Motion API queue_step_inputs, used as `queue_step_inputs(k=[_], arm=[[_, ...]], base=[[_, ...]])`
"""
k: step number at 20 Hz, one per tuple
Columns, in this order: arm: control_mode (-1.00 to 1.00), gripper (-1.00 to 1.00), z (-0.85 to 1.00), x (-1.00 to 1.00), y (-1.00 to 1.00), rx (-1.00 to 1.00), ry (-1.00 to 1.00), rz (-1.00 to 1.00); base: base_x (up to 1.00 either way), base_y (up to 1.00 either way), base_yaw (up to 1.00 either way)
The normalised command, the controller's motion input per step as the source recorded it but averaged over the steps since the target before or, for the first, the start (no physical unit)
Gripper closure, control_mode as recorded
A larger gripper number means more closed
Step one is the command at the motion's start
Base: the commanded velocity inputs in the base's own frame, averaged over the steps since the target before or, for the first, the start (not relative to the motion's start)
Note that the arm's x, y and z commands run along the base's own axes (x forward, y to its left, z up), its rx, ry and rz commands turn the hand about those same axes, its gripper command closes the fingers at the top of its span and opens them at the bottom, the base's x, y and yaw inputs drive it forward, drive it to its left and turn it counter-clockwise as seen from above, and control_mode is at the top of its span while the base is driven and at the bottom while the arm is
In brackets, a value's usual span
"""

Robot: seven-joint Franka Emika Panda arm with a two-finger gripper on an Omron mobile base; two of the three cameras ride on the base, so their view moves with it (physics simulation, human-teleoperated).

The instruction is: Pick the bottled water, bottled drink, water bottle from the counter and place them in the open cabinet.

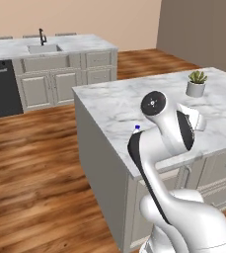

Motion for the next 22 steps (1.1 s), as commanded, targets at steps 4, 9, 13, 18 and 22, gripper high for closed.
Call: queue_step_inputs(k=[4,9,13,18,22], arm=[[-1.00,-1.00,-0.02,0.33,0.01,0.00,0.00,0.09],[-1.00,-1.00,-0.16,0.47,-0.09,0.01,-0.01,0.37],[-1.00,-1.00,-0.21,0.38,-0.20,0.02,0.00,0.48],[-1.00,-1.00,-0.34,0.16,-0.18,0.01,0.05,0.55],[-1.00,-1.00,-0.28,0.03,-0.23,0.06,0.05,0.54]], base=[[0.05,0.00,0.00],[0.00,0.00,0.00],[0.00,0.00,0.00],[0.00,0.00,0.00],[0.00,0.00,0.00]])
